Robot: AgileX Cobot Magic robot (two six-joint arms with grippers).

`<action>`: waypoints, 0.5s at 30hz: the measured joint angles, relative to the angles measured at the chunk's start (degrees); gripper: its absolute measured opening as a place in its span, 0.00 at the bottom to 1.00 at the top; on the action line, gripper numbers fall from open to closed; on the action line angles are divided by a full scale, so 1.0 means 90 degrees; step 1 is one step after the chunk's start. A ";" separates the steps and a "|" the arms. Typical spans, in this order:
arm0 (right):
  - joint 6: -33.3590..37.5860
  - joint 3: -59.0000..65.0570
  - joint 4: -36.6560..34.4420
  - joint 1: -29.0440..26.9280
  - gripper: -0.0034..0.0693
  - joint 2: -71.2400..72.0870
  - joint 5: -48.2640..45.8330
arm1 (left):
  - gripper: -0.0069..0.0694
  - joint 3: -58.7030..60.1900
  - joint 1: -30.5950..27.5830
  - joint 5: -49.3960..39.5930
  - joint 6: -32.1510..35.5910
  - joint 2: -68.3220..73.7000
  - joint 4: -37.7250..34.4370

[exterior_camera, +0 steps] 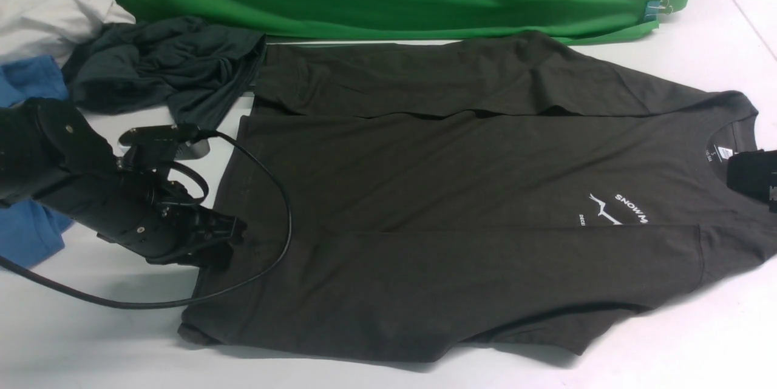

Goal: Fold a long-sleeved shirt on a white desktop.
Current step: 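Grasp the left edge of the dark T-shirt lying flat on the table, then fold the left side of the black T-shirt inward over its body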

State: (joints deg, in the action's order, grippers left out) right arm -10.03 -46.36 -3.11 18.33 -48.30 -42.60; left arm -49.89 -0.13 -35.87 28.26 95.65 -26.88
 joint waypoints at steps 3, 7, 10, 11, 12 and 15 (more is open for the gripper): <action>0.0000 0.0000 0.0000 0.0000 0.38 0.0000 0.0000 | 0.21 0.0000 0.0000 -0.0053 0.0064 0.0000 -0.0102; 0.0000 0.0000 0.0000 0.0000 0.38 0.0000 0.0000 | 0.16 -0.0080 0.0000 -0.0230 0.0152 0.0000 -0.0173; 0.0000 0.0000 0.0000 0.0000 0.38 0.0000 -0.0007 | 0.16 -0.0209 0.0000 -0.0317 0.0166 0.0000 -0.0173; 0.0000 0.0000 0.0000 0.0000 0.38 0.0000 -0.0007 | 0.16 -0.0342 0.0000 -0.0369 0.0166 0.0000 -0.0173; 0.0000 0.0000 0.0000 0.0000 0.38 0.0000 -0.0007 | 0.16 -0.0384 0.0000 -0.0385 0.0166 0.0000 -0.0173; 0.0000 0.0000 0.0000 0.0000 0.38 0.0000 -0.0007 | 0.16 -0.0836 0.0000 -0.0537 0.0195 0.0000 -0.0179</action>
State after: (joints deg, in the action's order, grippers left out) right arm -10.03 -46.36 -3.11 18.33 -48.30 -42.66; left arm -57.41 -0.13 -40.70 30.02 95.65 -28.49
